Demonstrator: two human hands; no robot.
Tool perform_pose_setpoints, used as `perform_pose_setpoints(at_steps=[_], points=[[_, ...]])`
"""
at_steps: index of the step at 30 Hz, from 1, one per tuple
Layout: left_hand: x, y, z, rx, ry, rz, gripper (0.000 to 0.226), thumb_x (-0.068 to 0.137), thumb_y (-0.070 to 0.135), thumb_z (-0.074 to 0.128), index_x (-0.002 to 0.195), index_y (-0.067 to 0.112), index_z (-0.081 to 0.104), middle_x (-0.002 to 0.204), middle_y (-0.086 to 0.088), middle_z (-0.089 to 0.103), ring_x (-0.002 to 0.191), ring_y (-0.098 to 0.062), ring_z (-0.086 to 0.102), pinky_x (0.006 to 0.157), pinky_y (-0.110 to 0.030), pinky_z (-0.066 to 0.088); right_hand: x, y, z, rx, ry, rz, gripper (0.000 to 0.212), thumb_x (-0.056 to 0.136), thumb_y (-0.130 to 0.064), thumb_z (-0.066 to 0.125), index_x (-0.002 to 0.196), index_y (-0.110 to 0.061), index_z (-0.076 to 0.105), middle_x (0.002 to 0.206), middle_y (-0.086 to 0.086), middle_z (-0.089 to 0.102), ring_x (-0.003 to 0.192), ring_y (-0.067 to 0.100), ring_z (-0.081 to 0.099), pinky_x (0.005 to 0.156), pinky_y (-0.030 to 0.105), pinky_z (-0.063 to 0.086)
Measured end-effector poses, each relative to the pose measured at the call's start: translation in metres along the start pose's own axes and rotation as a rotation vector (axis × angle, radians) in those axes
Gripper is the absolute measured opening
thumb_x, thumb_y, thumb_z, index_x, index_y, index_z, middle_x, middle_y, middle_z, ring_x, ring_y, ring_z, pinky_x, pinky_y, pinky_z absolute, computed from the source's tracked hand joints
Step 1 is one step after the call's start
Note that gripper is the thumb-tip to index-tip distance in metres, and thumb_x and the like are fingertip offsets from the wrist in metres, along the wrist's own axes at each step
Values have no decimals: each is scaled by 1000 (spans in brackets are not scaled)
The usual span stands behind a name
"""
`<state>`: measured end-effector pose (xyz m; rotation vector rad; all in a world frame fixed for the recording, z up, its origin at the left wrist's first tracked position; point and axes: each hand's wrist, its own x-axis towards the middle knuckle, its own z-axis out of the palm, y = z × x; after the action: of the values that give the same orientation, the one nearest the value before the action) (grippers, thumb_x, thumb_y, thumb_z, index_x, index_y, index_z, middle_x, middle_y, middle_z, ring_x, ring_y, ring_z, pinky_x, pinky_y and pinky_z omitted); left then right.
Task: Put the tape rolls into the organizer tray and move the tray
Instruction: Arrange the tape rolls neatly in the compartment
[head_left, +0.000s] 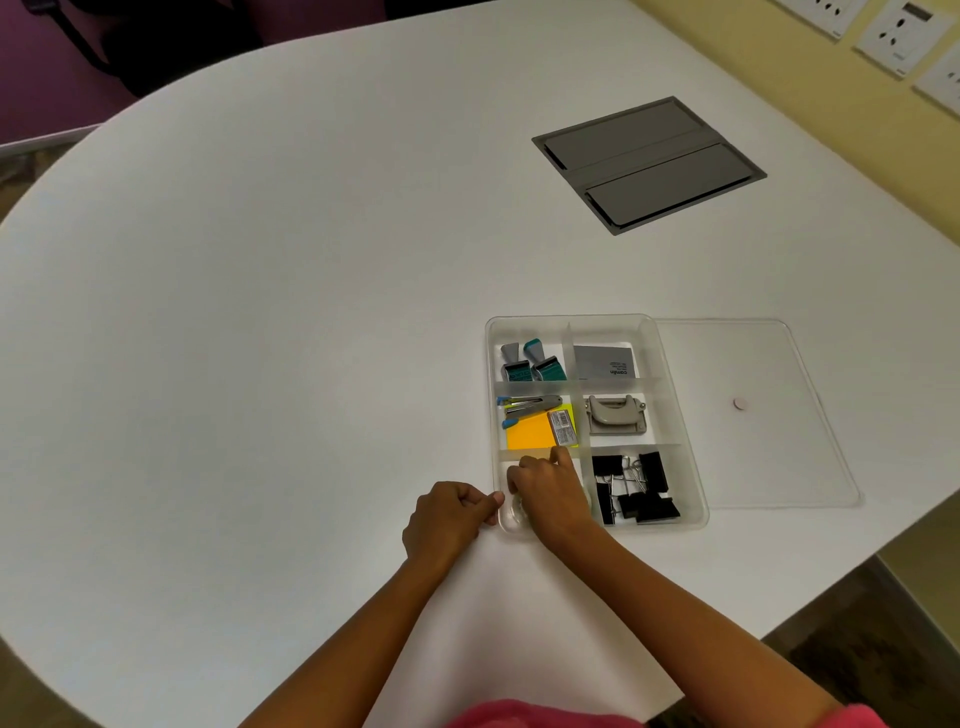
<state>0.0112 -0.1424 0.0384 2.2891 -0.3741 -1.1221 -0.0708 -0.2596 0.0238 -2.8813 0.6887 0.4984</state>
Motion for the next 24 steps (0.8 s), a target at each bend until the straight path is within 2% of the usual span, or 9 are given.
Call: perform_pose_setpoints(at_steps=[7, 13, 19, 24], points=[[2, -1, -1, -12, -5, 2, 32, 79, 55, 64, 61, 28, 67, 84, 2, 77, 83, -19, 70, 87, -43, 56, 0, 4, 5, -3, 17, -35, 15, 90, -6, 50, 101, -6, 60, 106, 14, 66, 96, 30, 61, 106, 37, 27], [5, -1, 1, -4, -1, -1, 31, 79, 55, 63, 61, 29, 65, 86, 1, 77, 84, -19, 70, 87, -43, 56, 1, 4, 6, -2, 6, -4, 17, 88, -5, 55, 104, -9, 60, 108, 10, 65, 99, 29, 61, 103, 39, 29], [7, -2, 1, -14, -1, -6, 34, 78, 55, 65, 75, 22, 74, 88, 0, 77, 86, -21, 70, 89, -44, 55, 1, 5, 7, -19, 4, -8, 19, 88, -6, 56, 106, -9, 59, 110, 10, 65, 101, 29, 61, 105, 40, 28], [6, -3, 1, -10, -1, -4, 33, 77, 56, 65, 60, 29, 66, 84, 3, 76, 83, -18, 70, 86, -42, 56, -3, 7, 4, 41, 27, -1, 24, 85, -6, 59, 108, -13, 60, 113, 7, 64, 102, 27, 60, 104, 39, 28]])
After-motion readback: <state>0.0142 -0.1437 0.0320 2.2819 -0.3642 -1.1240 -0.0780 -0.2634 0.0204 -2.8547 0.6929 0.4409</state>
